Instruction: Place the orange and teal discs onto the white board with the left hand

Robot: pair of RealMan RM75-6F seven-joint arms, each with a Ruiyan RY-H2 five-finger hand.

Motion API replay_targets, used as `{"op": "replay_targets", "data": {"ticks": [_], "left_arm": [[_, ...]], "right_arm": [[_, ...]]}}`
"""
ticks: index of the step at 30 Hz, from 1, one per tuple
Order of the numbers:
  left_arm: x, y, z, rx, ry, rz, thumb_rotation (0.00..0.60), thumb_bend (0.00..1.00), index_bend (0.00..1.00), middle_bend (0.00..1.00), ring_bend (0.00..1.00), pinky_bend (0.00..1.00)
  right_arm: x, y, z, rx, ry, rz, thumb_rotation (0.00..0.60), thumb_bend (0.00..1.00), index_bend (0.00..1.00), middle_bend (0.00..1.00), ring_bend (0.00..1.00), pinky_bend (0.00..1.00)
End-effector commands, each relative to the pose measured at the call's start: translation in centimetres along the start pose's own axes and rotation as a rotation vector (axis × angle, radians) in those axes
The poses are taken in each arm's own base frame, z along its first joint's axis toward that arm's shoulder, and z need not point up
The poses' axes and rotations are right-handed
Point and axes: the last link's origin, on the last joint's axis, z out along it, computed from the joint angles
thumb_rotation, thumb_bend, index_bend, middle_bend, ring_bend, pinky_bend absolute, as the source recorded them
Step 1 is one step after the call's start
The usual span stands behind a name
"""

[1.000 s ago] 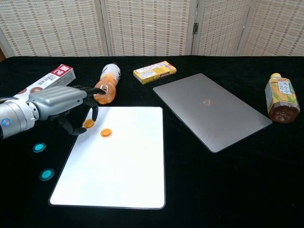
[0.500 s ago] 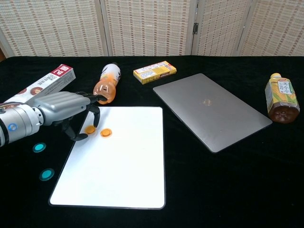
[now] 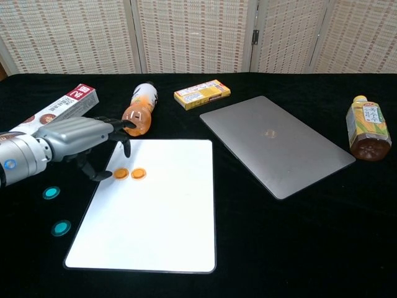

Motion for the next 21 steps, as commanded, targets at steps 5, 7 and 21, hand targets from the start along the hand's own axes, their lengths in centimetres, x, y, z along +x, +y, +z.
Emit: {"op": "replay_targets", "data": {"ticks": [5,7,21], "left_arm": [[0.6,-3.6,-3.4,0.083,0.052,-0.029,0.6,0.41,0.42,0.07,0.0,0.0],[0.4,-4.5,-4.5,0.104,0.057,-0.03,0.6,0.41,0.42,0.07,0.0,0.0],[-2.8,-6.3,-8.5,0.144,0.018,-0.019,0.6,0.41,0.42,0.07,0.0,0.0]], "right_arm": [[0.0,-0.1,0.0,0.007,0.002,0.001,0.6,0.32,0.0,0.0,0.0,0.0],[-0.1,-0.2,0.0,0.012,0.0,0.002,0.6,0.32,0.0,0.0,0.0,0.0],[-0.3,-1.1,0.7,0.048,-0.007,0.001,0.6,0.32,0.0,0.0,0.0,0.0]]}}
